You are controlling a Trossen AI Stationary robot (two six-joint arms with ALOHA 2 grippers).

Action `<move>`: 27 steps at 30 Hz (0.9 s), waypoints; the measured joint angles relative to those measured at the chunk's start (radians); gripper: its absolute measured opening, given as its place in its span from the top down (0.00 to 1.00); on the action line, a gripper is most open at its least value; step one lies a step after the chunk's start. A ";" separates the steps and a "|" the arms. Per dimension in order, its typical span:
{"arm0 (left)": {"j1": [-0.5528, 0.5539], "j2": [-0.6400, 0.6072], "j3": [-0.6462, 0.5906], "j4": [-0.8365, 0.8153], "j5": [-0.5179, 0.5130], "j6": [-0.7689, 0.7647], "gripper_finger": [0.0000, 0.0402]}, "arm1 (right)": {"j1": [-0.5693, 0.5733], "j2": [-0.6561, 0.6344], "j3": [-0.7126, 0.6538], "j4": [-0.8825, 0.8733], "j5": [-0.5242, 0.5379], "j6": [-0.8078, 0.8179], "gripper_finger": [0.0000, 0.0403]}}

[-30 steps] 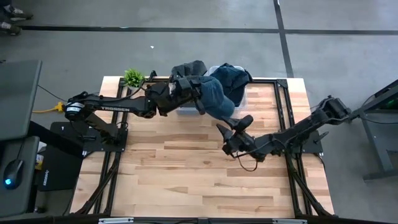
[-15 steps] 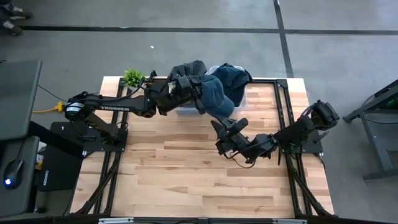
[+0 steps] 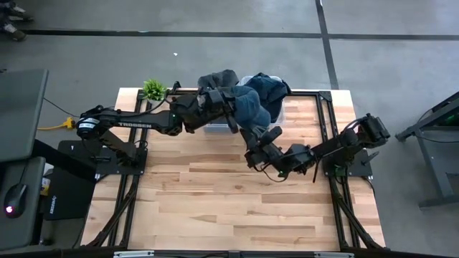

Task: Pick & Place hat
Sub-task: Put the blue cap into the right transparent bin

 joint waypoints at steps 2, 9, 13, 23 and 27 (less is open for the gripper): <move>0.000 0.000 0.000 -0.014 0.000 0.000 0.97 | -0.010 0.000 0.000 0.001 -0.003 -0.011 0.44; 0.000 0.000 0.000 -0.088 0.000 0.001 0.97 | -0.015 0.000 0.000 0.118 0.039 -0.085 0.44; 0.000 0.000 0.000 -0.119 0.001 0.001 0.97 | -0.014 -0.001 0.000 0.134 0.092 -0.103 0.44; 0.000 0.001 0.000 -0.180 0.036 -0.019 0.97 | -0.014 -0.015 0.000 0.201 0.253 -0.049 0.44; 0.000 0.001 0.000 -0.180 0.053 -0.019 0.97 | -0.014 -0.035 0.000 0.201 0.252 -0.024 0.44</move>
